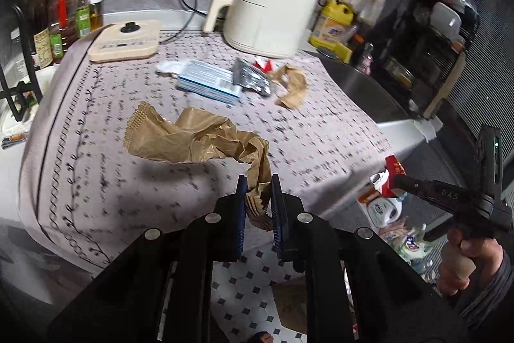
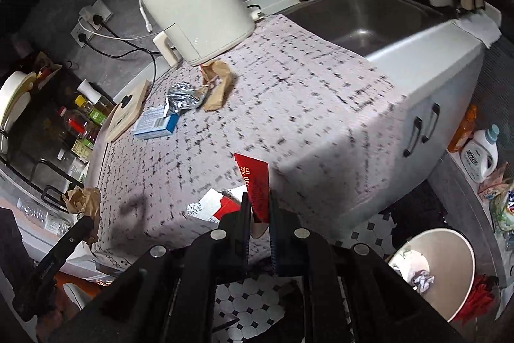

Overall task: Collect trash
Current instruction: 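Hold the brown paper in the left tool while the right tool grasps the red packet, then carry brown paper and red packet over the white bin while opening both tools to drop them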

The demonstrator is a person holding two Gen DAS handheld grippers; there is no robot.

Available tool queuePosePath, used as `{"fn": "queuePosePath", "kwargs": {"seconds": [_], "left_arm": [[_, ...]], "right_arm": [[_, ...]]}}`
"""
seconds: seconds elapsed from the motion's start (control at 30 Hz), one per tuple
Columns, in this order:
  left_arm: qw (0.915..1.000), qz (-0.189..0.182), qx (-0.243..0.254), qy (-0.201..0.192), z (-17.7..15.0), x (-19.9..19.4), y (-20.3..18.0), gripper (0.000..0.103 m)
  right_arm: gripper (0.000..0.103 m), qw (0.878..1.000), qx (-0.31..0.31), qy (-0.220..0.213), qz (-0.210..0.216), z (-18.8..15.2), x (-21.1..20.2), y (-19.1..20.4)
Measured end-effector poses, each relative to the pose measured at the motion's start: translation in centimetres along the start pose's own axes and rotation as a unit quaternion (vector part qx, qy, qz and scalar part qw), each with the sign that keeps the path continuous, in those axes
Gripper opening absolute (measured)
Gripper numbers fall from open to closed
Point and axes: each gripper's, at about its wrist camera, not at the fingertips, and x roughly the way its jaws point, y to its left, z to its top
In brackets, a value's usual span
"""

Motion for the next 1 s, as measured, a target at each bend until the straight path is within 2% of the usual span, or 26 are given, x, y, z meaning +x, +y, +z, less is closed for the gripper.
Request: {"fn": "queuePosePath", "kwargs": {"seconds": [0.37,0.57,0.73,0.77,0.8,0.83,0.87,1.0], "left_arm": [[0.9973,-0.044,0.048,0.035,-3.1,1.5,-7.4,0.014],[0.9917,-0.077,0.083,0.062,-4.9,3.0,-12.1,0.014],[0.9855,-0.103,0.108,0.080,-6.4,4.4,-16.0,0.014],[0.9840,-0.108,0.114,0.085,-6.7,4.7,-16.7,0.014],[0.9827,-0.112,0.118,0.088,-7.1,4.9,-17.3,0.014],[0.9814,-0.116,0.123,0.092,-7.5,5.1,-18.0,0.014],[0.9804,-0.119,0.125,0.096,-7.7,5.3,-18.3,0.014],[0.9747,-0.131,0.137,0.118,-8.9,6.7,-20.3,0.014]], "right_arm": [[0.011,0.998,0.056,-0.012,-0.041,-3.4,-4.9,-8.4],[0.014,0.992,0.082,-0.012,-0.092,-5.7,-7.3,-13.1],[0.016,0.986,0.118,0.000,-0.117,-7.9,-8.6,-17.6],[0.028,0.985,0.124,0.007,-0.121,-8.4,-8.6,-18.5],[0.051,0.983,0.135,0.011,-0.126,-9.1,-8.8,-19.6],[0.057,0.980,0.145,0.010,-0.133,-9.6,-9.0,-20.4],[0.060,0.979,0.152,0.008,-0.139,-10.0,-9.3,-20.9],[0.063,0.973,0.175,0.011,-0.152,-11.4,-10.3,-23.2]]}}
